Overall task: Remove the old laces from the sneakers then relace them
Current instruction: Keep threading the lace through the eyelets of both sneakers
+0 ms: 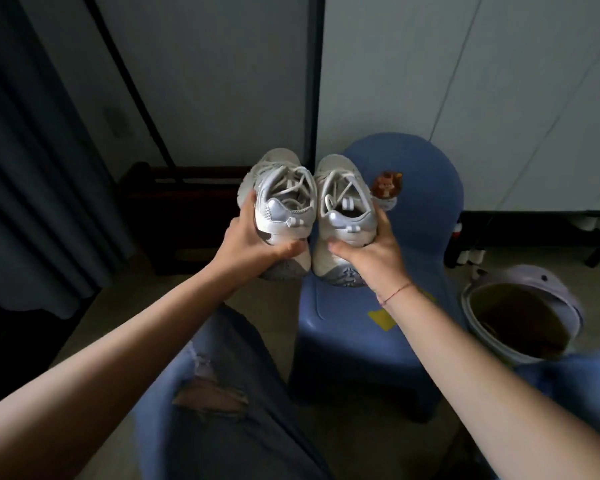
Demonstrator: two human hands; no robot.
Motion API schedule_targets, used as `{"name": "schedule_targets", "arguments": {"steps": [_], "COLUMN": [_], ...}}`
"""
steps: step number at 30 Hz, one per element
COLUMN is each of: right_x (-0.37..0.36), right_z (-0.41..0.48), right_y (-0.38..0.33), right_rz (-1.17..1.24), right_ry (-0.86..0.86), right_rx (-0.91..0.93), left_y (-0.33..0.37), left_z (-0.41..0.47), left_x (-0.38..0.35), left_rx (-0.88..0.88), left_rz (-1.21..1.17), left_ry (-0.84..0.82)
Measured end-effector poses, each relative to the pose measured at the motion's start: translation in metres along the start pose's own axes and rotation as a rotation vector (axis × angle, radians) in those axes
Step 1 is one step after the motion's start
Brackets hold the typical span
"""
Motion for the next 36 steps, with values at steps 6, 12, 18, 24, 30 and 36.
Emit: {"name": "schedule_targets", "arguments": {"steps": [6, 12, 18, 24, 30, 36], "right_x": [-0.07, -0.127, -0.179, -0.223, -0.246, -0.244], "right_z": [0.056, 0.14, 0.222, 0.278, 0.312, 0.325], "right_y": [-0.037, -0.053, -0.038, -0.003, 0.028, 0.054], "right_rz": [-0.004, -0.028, -0.104, -0.119, -0.118, -0.032], "right_ry": [-0.059, -0.081, -0.104, -0.16, -0.115, -0.139], "right_rx": [0.036, 0.047, 0.055, -0.003, -0.047, -0.087], "left_y": [-0.02, -0.074, -0.149, -0.225, -0.264, -0.3], "left_z": [0.041, 0.106, 0.171, 0.207, 0.227, 0.225], "left_x": [0.062, 0.091, 0.104, 0.11, 0.108, 0.102], "left_rx": [0.002, 0.026, 0.049, 0.128, 0.164, 0.286], "left_rz": [0.026, -0.034, -0.036, -0.044, -0.026, -0.068], "left_ry": [0.109, 0.188, 0.13, 0.136, 0.123, 0.145]}}
Point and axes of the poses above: each hand's wrist, its own z-axis towards the middle knuckle, its own x-axis out of the back of the hand, y = z × x, the point moved 4 cm from there along z, towards the middle knuckle, and after that the axes turned 12 degrees about -x, right-handed, at the moved point
